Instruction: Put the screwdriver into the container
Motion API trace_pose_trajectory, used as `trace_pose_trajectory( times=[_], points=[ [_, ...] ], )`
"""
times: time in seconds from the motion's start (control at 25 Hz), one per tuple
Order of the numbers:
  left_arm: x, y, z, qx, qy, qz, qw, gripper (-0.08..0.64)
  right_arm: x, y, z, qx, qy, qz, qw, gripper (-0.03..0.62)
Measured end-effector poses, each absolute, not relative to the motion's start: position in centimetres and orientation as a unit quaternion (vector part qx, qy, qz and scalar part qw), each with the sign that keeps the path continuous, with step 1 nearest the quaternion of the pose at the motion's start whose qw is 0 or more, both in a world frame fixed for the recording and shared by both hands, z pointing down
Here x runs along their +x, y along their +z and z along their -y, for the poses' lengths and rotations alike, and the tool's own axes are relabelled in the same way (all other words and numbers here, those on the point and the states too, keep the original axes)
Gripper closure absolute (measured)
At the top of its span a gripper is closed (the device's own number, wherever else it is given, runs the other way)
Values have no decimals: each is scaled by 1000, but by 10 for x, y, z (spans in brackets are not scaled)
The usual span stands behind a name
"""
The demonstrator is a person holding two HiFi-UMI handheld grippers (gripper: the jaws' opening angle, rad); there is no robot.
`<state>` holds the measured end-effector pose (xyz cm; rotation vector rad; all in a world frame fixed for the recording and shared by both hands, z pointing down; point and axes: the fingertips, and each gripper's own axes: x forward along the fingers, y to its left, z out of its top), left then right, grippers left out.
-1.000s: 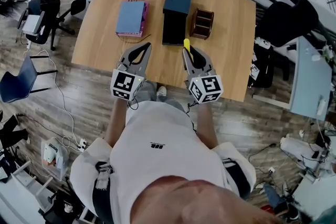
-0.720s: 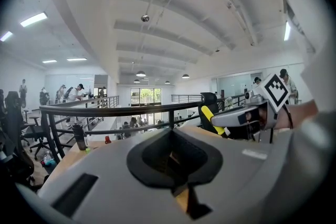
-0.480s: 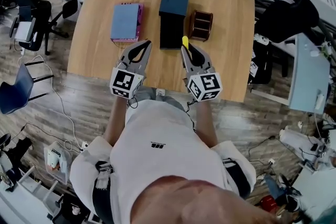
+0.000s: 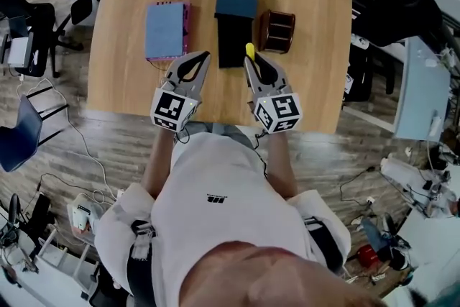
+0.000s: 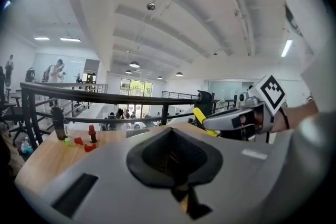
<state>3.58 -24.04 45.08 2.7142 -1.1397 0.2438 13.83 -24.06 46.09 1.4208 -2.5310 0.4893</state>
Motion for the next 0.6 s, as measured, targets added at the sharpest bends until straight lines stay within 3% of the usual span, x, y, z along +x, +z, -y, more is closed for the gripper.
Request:
trace_pose_trajectory(
  times=[0.6],
  points=[
    [38,513,278,919,108,348,148,551,117,526,282,478,213,839,148,531]
  ],
)
